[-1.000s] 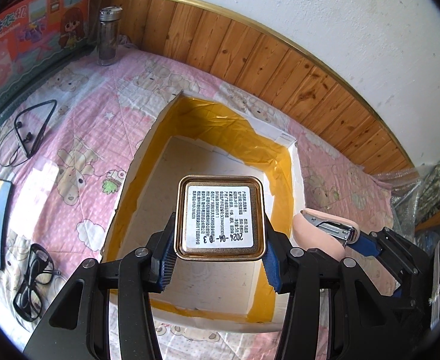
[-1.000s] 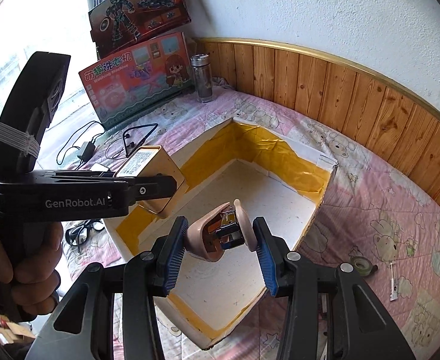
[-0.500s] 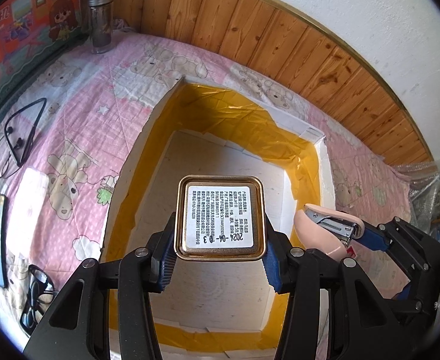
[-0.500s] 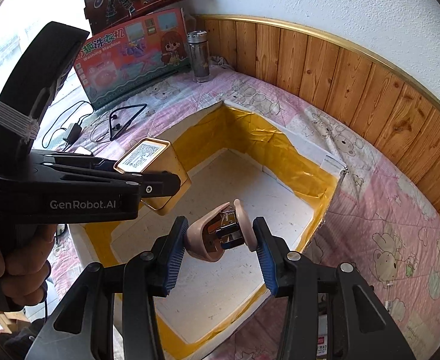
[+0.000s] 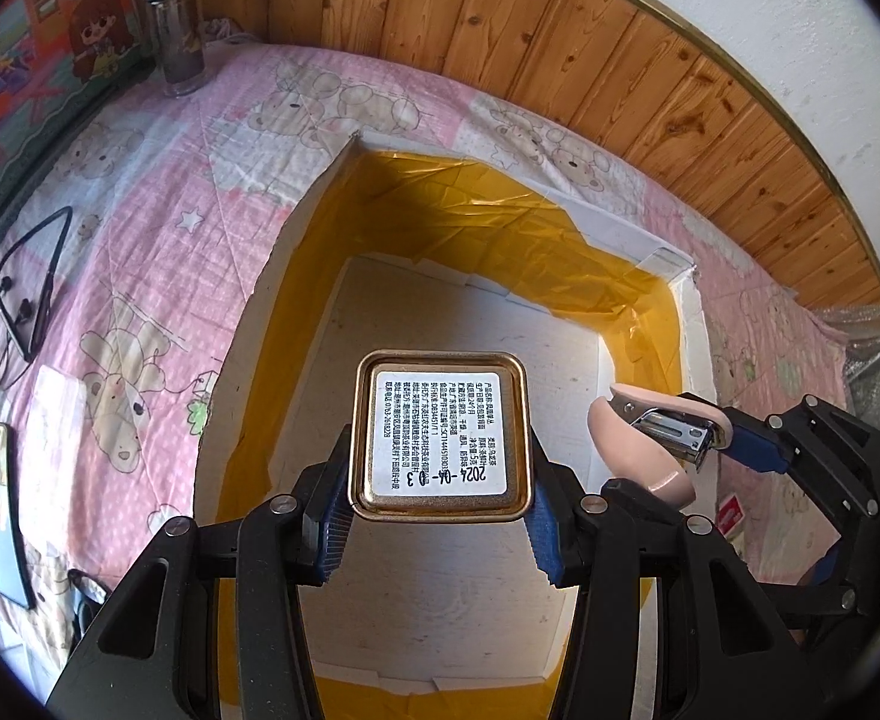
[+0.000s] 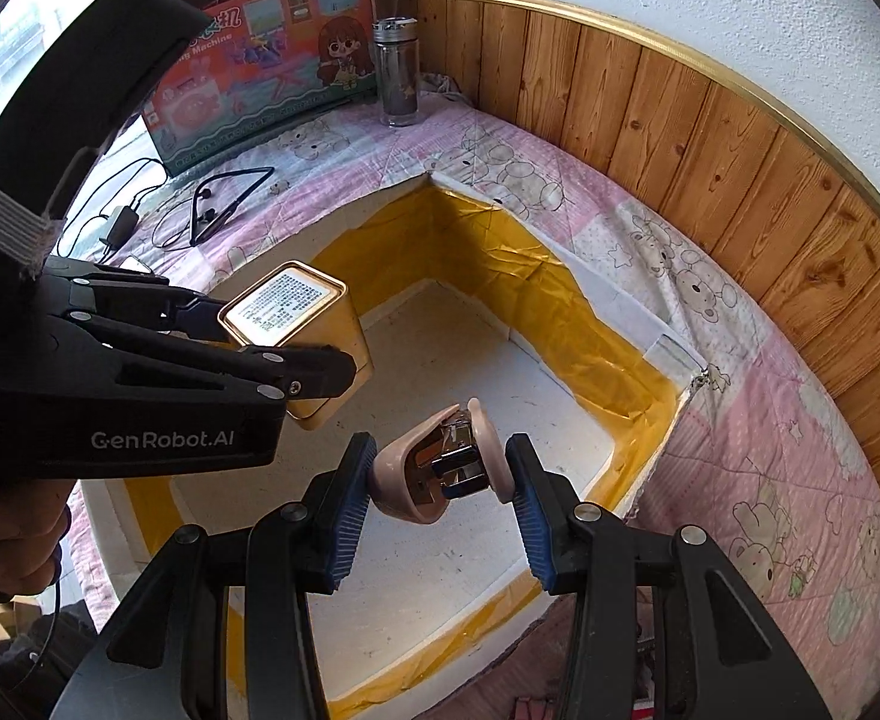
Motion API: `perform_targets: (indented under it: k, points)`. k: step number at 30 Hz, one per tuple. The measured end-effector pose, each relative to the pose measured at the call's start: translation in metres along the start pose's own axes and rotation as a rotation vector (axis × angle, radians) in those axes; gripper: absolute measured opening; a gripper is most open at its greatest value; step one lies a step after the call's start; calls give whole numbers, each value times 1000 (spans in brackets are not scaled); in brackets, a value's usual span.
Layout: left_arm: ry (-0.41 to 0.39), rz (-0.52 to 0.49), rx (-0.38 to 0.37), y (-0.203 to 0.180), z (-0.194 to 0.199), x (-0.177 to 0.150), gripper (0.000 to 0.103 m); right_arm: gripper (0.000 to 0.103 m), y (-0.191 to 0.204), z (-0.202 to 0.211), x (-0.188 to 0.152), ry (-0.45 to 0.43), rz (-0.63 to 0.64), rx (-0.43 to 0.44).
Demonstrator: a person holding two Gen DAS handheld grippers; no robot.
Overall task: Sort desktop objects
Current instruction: 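Carry the stapler with the right tool while the left tool carries the tin into the box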
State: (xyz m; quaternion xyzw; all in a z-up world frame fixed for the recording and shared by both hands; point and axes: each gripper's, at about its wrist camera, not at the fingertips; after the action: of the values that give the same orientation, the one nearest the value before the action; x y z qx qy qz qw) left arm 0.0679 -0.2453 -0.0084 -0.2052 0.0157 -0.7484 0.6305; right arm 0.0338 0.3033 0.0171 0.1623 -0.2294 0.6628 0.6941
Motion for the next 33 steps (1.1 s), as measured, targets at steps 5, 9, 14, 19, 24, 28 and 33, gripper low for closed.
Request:
perform_targets:
  k: [5, 9, 14, 19, 24, 28, 33]
  points:
    - [36, 12, 19, 0, -14, 7, 51, 46, -5, -12, 5, 32, 23, -6]
    - [49, 5, 40, -2, -24, 10, 51, 46, -8, -21, 10, 57, 48, -8]
    - [71, 7, 59, -2, -37, 14, 51, 46, -9, -32, 14, 95, 81, -12]
    - [91, 12, 78, -2, -49, 19, 51, 46, -10, -42, 16, 132, 112, -16]
    - [112, 27, 91, -2, -61, 24, 51, 46, -12, -55, 16, 176, 134, -8]
    - [121, 27, 95, -5, -67, 28, 51, 46, -13, -65, 16, 213, 154, -1]
    - [128, 37, 100, -8, -77, 35, 51, 46, -10, -80, 20, 268, 181, 3]
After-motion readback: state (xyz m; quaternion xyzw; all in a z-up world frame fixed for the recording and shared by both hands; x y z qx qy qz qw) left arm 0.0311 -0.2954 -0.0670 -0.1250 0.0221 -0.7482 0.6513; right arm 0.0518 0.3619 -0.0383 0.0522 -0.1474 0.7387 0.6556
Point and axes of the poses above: each gripper's, at about its wrist camera, not at the fingertips, and z roughly against the way its jaws point, y to its left, x to its top, and after that the axes turned 15 degrees about z, right-handed
